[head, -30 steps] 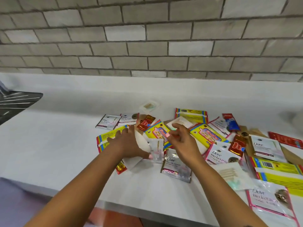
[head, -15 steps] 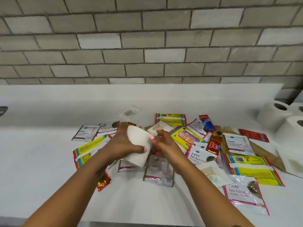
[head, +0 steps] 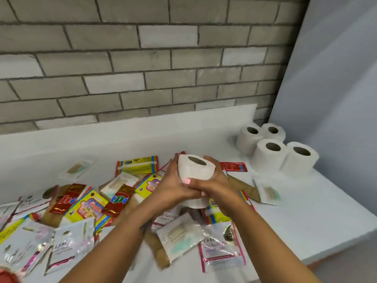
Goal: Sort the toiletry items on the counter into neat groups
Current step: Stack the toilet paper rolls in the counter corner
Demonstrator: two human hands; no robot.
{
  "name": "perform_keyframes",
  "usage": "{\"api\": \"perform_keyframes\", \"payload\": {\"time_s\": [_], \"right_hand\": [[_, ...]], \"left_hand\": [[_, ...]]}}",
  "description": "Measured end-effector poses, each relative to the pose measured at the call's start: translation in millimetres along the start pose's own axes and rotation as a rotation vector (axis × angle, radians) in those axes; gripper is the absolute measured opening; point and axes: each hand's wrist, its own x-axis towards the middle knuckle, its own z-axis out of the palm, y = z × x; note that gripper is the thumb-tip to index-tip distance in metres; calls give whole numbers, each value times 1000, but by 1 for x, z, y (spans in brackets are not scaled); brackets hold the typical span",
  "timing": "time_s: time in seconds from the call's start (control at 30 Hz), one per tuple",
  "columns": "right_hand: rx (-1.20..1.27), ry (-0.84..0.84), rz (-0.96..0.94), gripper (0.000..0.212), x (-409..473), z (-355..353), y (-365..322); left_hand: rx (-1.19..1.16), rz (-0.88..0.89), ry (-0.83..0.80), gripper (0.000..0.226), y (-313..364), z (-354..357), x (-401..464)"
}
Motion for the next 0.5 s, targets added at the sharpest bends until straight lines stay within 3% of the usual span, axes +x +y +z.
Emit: {"api": "perform_keyframes", "payload": {"time_s": [0.13, 0.33, 0.5], "right_hand": [[-125, 167, -106, 65, -3, -75, -10], [-300, 319, -115, 83, -11, -187, -10], [-380, 352, -55, 84, -23, -260, 1]], "left_hand": [[54, 33, -175, 95, 1, 63, 44], [249, 40, -296, 116, 8, 161, 92], [201, 16, -418, 111, 5, 230, 109]]}}
